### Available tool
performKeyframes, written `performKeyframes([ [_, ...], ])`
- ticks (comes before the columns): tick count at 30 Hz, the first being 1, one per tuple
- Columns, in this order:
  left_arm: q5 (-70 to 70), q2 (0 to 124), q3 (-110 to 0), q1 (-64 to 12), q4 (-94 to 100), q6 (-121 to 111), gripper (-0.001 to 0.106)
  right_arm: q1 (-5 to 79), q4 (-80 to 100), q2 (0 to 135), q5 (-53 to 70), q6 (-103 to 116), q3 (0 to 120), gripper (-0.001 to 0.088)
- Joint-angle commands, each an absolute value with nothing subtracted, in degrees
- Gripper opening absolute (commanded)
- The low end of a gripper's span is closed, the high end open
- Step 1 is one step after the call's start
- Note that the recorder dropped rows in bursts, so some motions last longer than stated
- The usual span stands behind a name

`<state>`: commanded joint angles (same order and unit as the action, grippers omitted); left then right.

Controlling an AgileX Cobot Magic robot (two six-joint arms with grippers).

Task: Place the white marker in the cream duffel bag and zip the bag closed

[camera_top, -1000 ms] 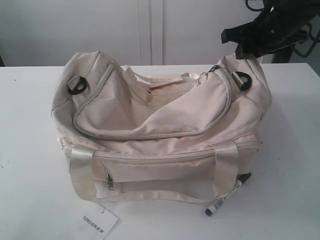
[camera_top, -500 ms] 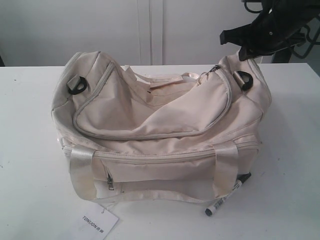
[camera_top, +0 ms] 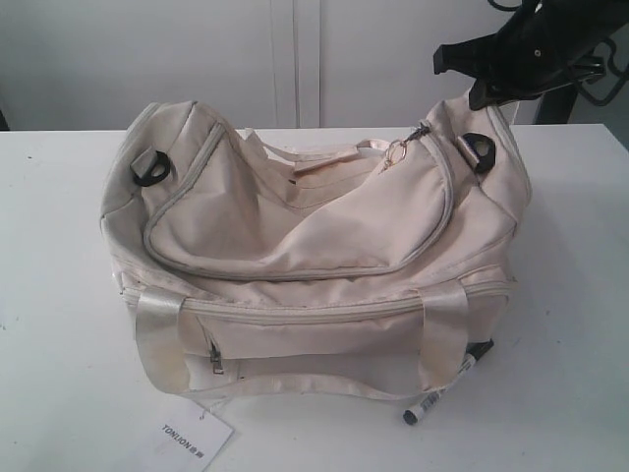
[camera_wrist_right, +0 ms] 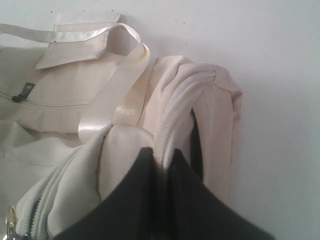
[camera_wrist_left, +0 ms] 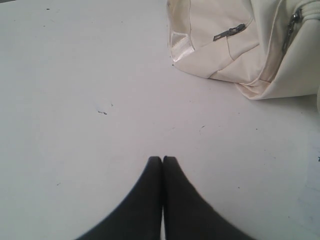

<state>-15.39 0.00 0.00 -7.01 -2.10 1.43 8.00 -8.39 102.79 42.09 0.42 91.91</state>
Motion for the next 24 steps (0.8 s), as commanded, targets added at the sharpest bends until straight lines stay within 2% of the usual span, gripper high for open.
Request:
performKeyframes([
  [17,-15.39,0.0,0.0,-7.01,-2.1,1.43,0.0,8.0,-8.39,102.79,41.58,0.42,91.91,0.0],
  [24,-8.56,0.0,0.0,-7.01,-2.31,1.18,0.0,8.0,-8.39,102.79,41.58,0.42,91.91,0.0],
])
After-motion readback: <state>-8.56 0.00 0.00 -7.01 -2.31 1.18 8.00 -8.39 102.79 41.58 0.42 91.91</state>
